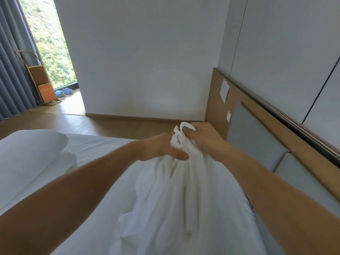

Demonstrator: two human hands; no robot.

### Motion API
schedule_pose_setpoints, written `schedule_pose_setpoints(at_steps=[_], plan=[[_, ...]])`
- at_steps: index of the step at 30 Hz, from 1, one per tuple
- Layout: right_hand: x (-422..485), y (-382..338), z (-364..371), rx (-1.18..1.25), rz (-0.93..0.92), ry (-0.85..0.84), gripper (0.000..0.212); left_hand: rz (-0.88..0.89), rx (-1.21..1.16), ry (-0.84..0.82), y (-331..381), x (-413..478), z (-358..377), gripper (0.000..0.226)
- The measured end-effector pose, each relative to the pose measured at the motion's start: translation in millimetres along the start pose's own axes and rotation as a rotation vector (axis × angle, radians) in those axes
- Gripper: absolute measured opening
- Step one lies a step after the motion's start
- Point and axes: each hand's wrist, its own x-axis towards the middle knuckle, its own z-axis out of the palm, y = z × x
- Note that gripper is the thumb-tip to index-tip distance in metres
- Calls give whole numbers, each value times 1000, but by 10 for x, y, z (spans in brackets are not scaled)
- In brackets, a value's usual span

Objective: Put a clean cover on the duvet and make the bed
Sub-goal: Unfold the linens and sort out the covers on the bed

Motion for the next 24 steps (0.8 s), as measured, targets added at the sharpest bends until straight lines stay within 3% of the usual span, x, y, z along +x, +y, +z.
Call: schedule_pose_setpoints(at_steps=[1, 5, 8, 12, 17, 20, 24], plan=[[-15, -32, 42, 25, -23, -24, 21, 26, 50, 11, 3, 1, 54, 42], [-74, -137, -29, 39, -163, -53, 4, 70, 228, 335, -33, -19, 79, 44], [-115, 48, -207, 98, -115, -75, 38, 120, 194, 503, 129, -189, -177, 17], [-124, 474, 131, 63, -58, -284, 78, 278, 46, 694, 713, -533, -521, 15], [103, 603, 452, 95, -148, -254, 41, 242, 158, 775, 970, -977, -860, 19], [185, 1065, 588, -201, 11, -391, 26, 205, 69, 956, 897, -1173, -1032, 13], [-131, 1402, 874, -134, 224, -600, 28, 124, 82, 1052, 805, -1266, -1103, 17]])
